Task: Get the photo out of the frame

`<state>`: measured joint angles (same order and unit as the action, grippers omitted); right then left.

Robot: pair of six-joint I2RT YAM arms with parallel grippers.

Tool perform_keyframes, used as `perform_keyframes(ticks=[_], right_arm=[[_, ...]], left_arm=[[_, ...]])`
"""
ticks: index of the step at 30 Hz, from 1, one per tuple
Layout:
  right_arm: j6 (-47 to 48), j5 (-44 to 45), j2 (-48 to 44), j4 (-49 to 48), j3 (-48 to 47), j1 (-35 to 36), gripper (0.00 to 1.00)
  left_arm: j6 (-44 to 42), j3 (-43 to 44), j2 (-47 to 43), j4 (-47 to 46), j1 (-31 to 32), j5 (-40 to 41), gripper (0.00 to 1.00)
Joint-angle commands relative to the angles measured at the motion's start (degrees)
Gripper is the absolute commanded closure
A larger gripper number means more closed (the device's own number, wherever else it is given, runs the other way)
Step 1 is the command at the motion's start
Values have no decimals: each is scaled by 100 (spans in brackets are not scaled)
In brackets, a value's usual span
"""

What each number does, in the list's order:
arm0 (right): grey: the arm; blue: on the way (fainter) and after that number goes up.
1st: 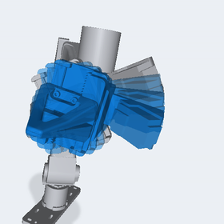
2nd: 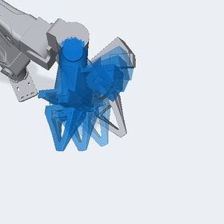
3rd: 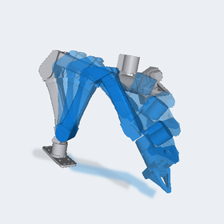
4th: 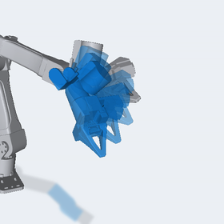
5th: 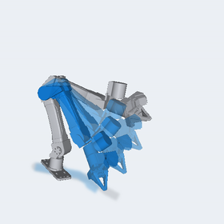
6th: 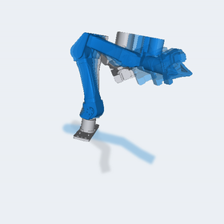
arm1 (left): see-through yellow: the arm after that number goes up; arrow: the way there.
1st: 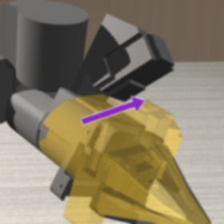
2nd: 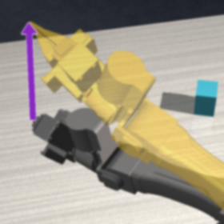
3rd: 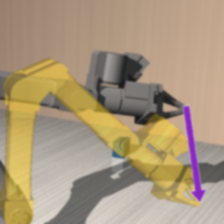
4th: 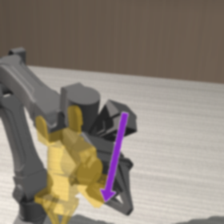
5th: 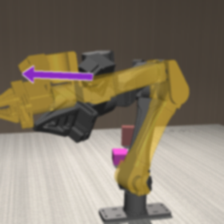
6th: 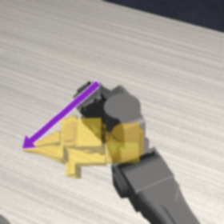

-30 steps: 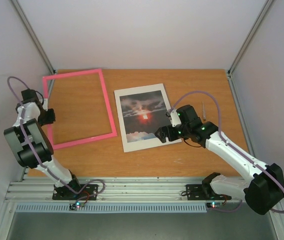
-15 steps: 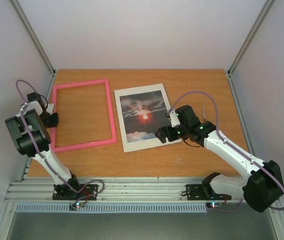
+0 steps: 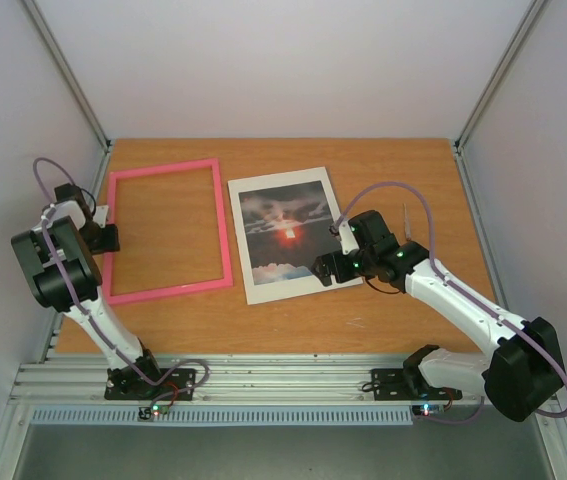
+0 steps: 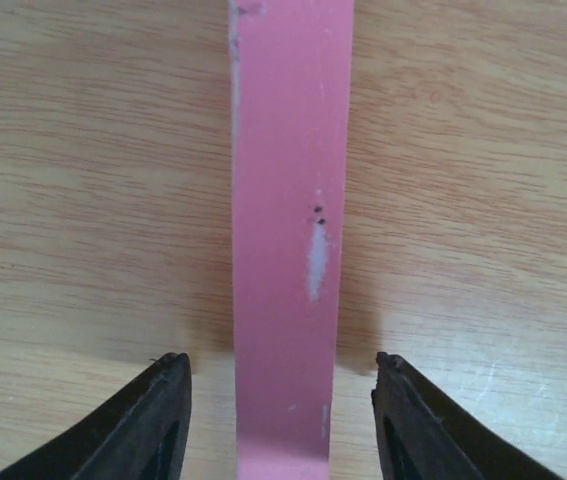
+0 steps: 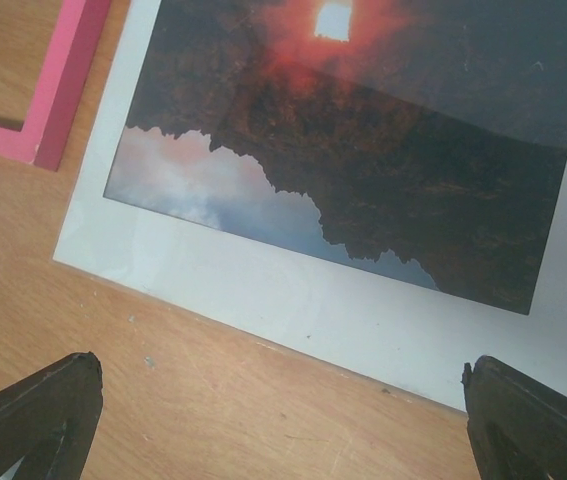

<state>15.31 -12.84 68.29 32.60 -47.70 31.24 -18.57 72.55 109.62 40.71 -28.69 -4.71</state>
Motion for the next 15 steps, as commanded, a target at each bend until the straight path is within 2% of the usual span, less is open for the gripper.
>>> perform_keyframes(ticks=[1,6,8,12,15], right_arm=[[29,164,13,80,-56,39,2],[-24,237,103,167,-170,31,2],[-92,304,141,183,-215,24,2],[-217,495,268,332,-383,-20,2],[-405,645,415,488,-517,-63,1]], left_arm=[[173,177,-6,-246,-14,169,47],[489,-138,-643,-682,-14,535,37],[750,-224,-971,-754,35,1097,34],[1550,-493,-1726,-772,222,1796,26],[2384,-672,-2350,-605,543,1939,24]])
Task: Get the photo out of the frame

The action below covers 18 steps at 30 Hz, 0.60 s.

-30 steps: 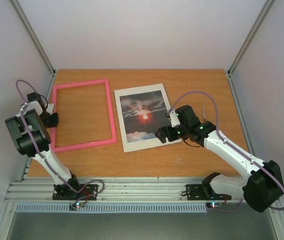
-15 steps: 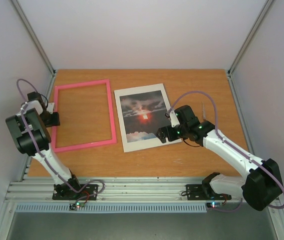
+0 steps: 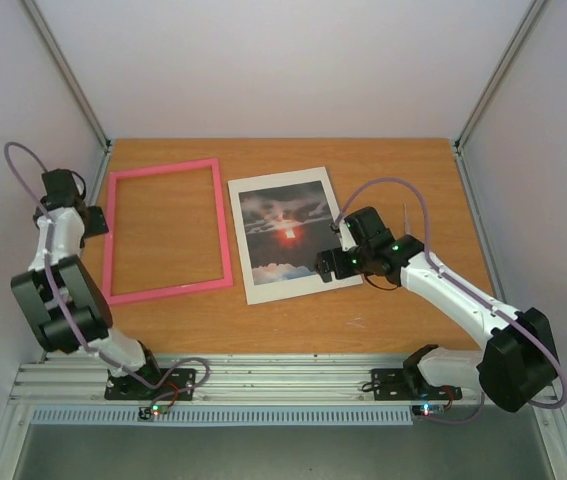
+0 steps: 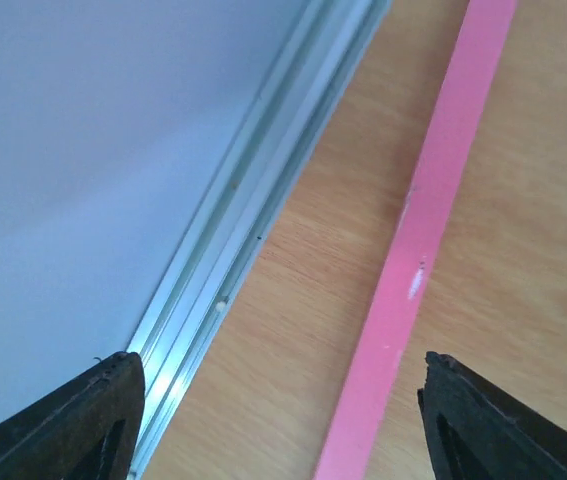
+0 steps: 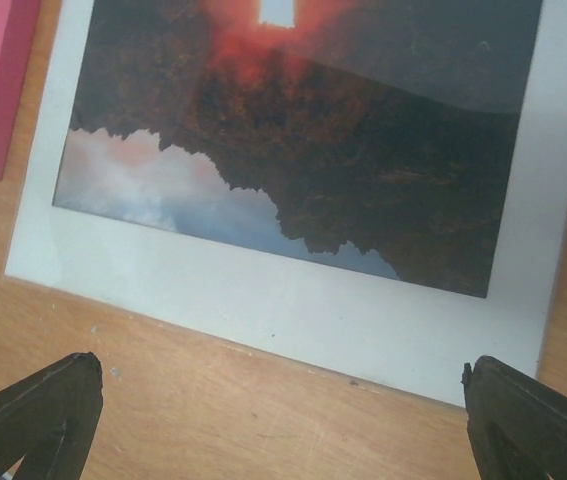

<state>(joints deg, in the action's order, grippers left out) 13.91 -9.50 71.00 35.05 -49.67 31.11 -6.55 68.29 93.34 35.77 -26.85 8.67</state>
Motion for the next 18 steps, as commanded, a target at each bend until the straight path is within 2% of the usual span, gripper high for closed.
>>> perform_keyframes(ticks=[1,5,12,18], right_arm=[[-320,334,195,299,-365,-51,2],[-489,536,376,426,-510,-73,2],[-671,695,700,486,-558,-281,2],[-685,559,916,415,-581,-698,2]], left_arm=[[1386,-314,-875,-3,516,654,24],[2214,-646,-1428,330,1231,582,24],[2764,-1036,-2256,754,2381,163,24],[3305,-943,-2430,1053,3632,-376,23]])
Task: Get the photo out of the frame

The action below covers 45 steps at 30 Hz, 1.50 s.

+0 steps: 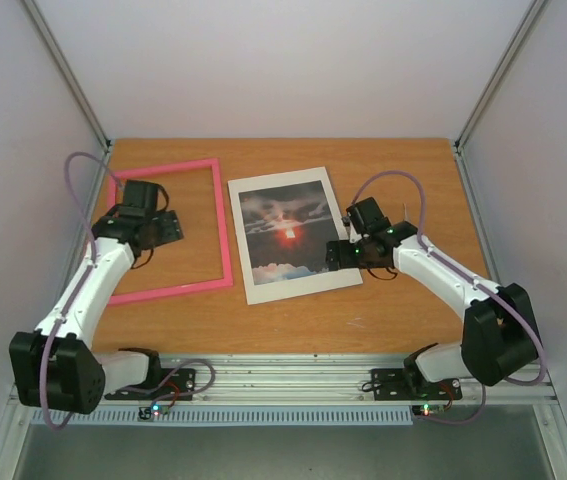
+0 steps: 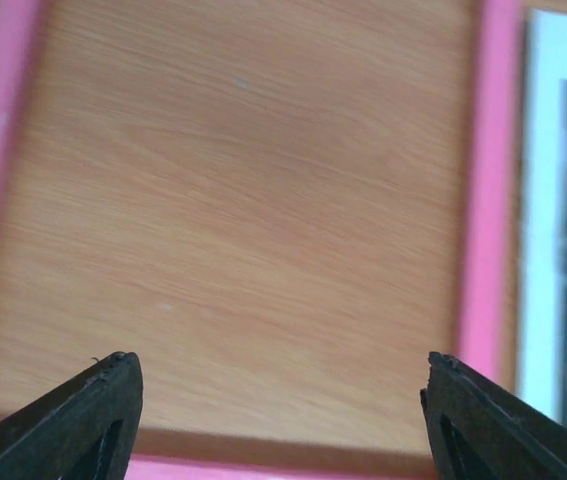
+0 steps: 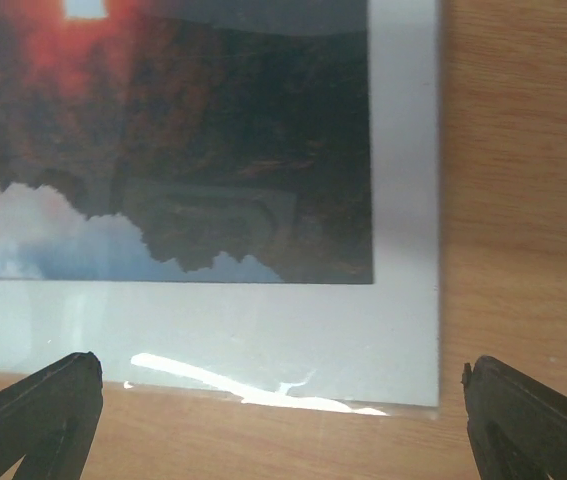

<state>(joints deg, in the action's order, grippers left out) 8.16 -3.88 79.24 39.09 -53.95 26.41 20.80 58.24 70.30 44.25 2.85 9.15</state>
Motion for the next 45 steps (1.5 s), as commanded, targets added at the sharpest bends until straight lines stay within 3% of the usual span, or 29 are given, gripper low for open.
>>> perform_keyframes(ticks=[1,6,13,17,26,45], right_arm=[[-126,-18,113,-30,-144,-304,1],[-111,91,317,-140,-133,-450,2],[-149,-237,524,-429,-93,-895,2],[-231,-385,684,-645,-95,-998,2],[-232,-496,1173,-919,-293,-1108,2],[-55,-634,1877,-947,-781,-1215,2]], left_arm=[[726,72,-91,181,905,-490,23],[1159,105,482,-260,2042,-694,23],[1295,696,1657,-740,2636,-1051,22],[1496,1025,2281,-890,2667,-1288,20],[1668,1537,3297,-939,2678,-937,19],[1769,2169,4447,-702,2677,-519,12]])
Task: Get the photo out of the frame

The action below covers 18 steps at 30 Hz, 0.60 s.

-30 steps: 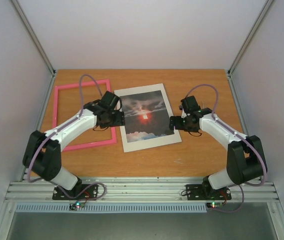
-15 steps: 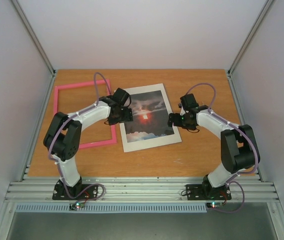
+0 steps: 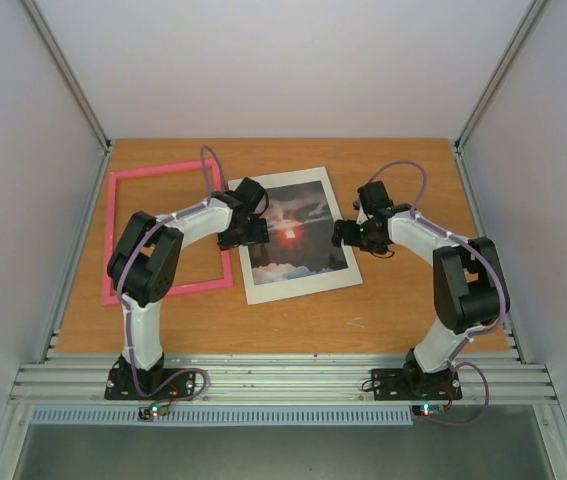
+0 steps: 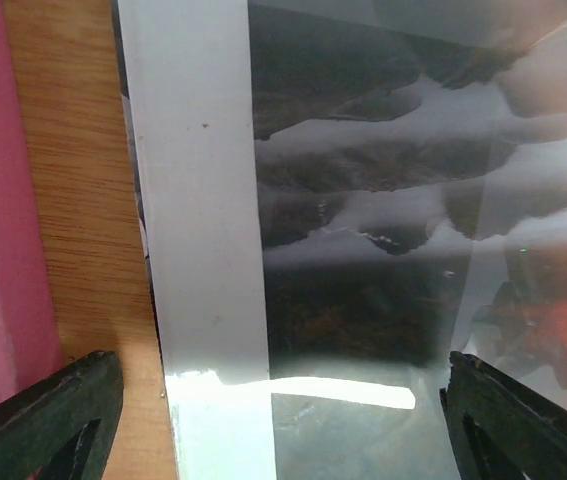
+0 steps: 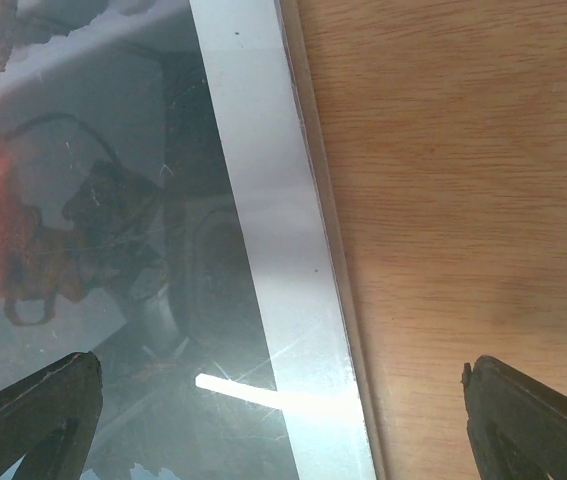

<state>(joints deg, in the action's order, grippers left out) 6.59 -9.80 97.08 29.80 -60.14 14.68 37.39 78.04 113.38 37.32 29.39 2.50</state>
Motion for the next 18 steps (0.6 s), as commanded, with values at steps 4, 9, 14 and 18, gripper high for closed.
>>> perform_keyframes(ticks=[4,9,14,18], right_arm=[[148,-199,195,-19,-210,-44,2],[158,-381,332,48,-252,-44,1],[176,-577,463,185,-254,-44,1],[154,-898,458,340,-198,-44,1]], left_arm=[[125,185,230,-51,23,80,12],[113,140,302,-114,23,-136,12],[38,115,364,-165,23,-434,12],[-45,91,429,-243,32,-764,12]])
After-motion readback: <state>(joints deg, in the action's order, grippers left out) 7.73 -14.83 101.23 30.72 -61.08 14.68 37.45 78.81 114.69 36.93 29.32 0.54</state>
